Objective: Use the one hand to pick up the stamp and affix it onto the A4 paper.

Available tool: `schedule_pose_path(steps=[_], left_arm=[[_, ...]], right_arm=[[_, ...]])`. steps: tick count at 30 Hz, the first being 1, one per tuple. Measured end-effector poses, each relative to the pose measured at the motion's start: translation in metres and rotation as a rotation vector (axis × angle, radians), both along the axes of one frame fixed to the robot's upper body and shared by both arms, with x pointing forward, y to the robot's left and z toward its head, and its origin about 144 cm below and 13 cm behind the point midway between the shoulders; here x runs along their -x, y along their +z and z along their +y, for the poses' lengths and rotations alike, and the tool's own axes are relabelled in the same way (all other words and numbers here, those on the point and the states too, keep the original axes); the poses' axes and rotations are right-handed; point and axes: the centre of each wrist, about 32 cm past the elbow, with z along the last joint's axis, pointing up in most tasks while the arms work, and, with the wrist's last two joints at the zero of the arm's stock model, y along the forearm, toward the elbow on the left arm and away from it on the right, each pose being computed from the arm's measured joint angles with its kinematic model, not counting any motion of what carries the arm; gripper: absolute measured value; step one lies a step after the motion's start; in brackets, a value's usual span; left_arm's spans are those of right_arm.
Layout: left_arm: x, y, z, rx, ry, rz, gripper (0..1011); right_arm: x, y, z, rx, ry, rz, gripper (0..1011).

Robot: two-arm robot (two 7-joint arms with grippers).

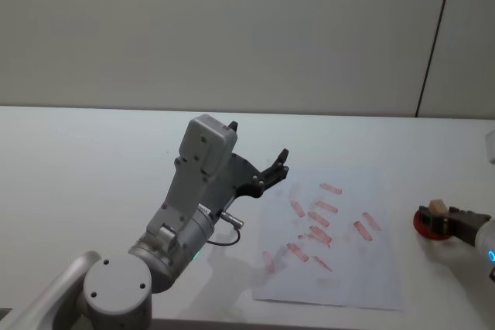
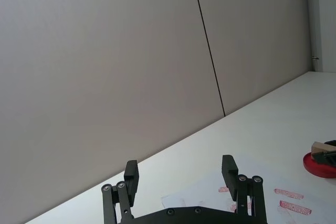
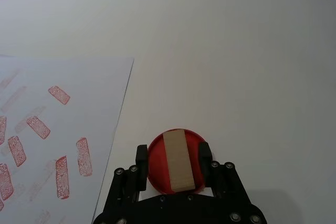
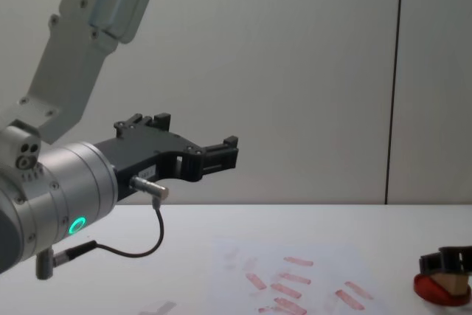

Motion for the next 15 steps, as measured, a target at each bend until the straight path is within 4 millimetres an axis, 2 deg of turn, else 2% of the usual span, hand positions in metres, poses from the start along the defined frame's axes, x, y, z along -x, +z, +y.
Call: schedule_pose_path(steps=[2, 5, 6, 10, 15], left_arm=[[0.0000, 0.0000, 0.0000, 0.000, 0.000, 0.000, 1002], [0.0000, 0.0000, 0.0000, 0.000, 0.000, 0.000, 1002], [0.0000, 0.0000, 0.0000, 0.000, 0.000, 0.000, 1002], [0.0000, 0.0000, 0.0000, 0.000, 0.000, 0.000, 1002], [0.0000, 0.0000, 0.0000, 0.000, 0.000, 0.000, 1002]], right_arm=[[-0.0001, -0.0001, 0.0001, 0.000, 0.000, 0.000, 560], [-0.0002, -0.0004, 0.0002, 0.000, 0.001, 0.001, 444], [-0.0002, -0.0004, 0.0002, 0.000, 0.001, 0.001, 444], [-0.0003, -0.0006, 0.0003, 0.000, 0.001, 0.001, 280], [-0.0004, -0.0007, 0.0005, 0.000, 0.001, 0.001, 216]])
